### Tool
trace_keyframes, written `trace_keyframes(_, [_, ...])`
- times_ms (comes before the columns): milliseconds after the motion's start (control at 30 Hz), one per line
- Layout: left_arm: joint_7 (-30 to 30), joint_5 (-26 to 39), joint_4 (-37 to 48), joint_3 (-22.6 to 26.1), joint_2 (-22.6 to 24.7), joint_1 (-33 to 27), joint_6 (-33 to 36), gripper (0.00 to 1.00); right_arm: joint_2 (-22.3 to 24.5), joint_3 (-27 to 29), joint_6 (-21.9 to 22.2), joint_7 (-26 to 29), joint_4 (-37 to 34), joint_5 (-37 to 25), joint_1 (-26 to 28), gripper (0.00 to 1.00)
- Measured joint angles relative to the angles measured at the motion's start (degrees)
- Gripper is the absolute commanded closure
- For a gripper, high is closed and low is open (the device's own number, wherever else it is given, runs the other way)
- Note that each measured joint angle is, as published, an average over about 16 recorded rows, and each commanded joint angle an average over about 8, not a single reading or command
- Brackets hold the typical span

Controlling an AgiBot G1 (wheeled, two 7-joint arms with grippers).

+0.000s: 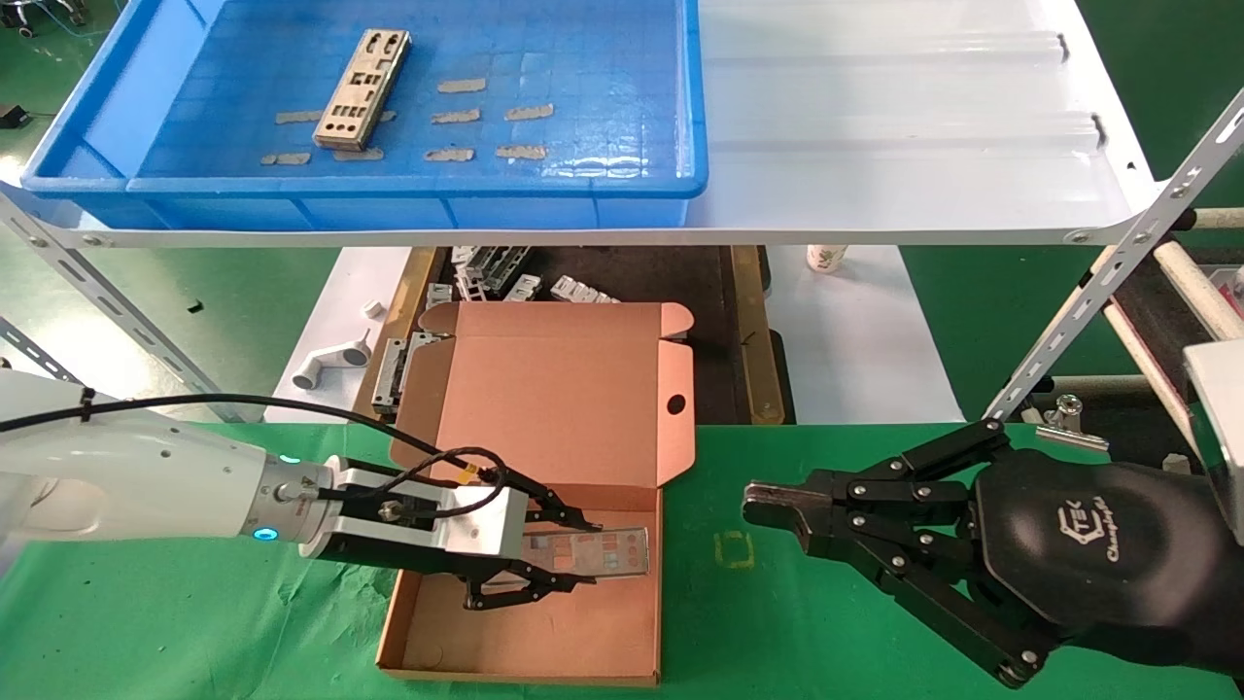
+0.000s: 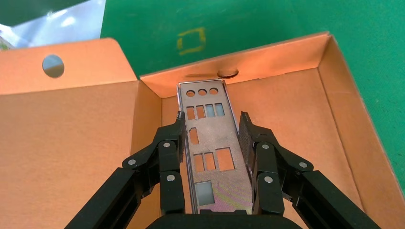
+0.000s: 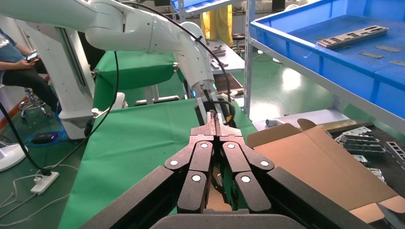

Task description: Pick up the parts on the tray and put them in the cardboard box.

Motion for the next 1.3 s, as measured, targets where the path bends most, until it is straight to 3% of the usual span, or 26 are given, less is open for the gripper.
trace_keyframes(133, [0.7, 0.4, 2.8, 0.2, 1.1, -0.7, -0.2, 0.12, 0.0, 0.0, 0.0, 0.0, 0.0, 0.0, 0.0, 1.0])
trace_keyframes(200, [1.0, 0.7, 4.0, 0.4, 1.5, -1.1, 0.0, 0.0, 0.0, 0.0, 0.0, 0.0, 0.0, 0.0, 0.0, 1.0])
trace_keyframes(633, [3.0, -0.1, 9.5, 0.0, 2.2, -3.6, 3.7, 0.0, 0.0, 0.0, 0.0, 0.0, 0.0, 0.0, 0.0, 1.0])
trace_keyframes(667, [2.9, -0.3, 9.5, -0.2, 2.1, -3.7, 4.1, 0.0, 0.0, 0.0, 0.0, 0.0, 0.0, 0.0, 0.0, 0.96])
trace_keyframes(900, [0.8, -2.4, 7.6, -2.2, 0.5, -2.9, 5.9, 0.0, 0.0, 0.0, 0.0, 0.0, 0.0, 0.0, 0.0, 0.09])
trace_keyframes(933, [0.3, -2.9, 7.0, -2.6, 0.1, -2.6, 6.1, 0.0, 0.0, 0.0, 0.0, 0.0, 0.0, 0.0, 0.0, 0.01])
trace_keyframes(1300, [-7.7, -7.9, -3.0, -8.3, -4.7, 2.7, 6.1, 0.0, 0.0, 0.0, 0.0, 0.0, 0.0, 0.0, 0.0, 0.0])
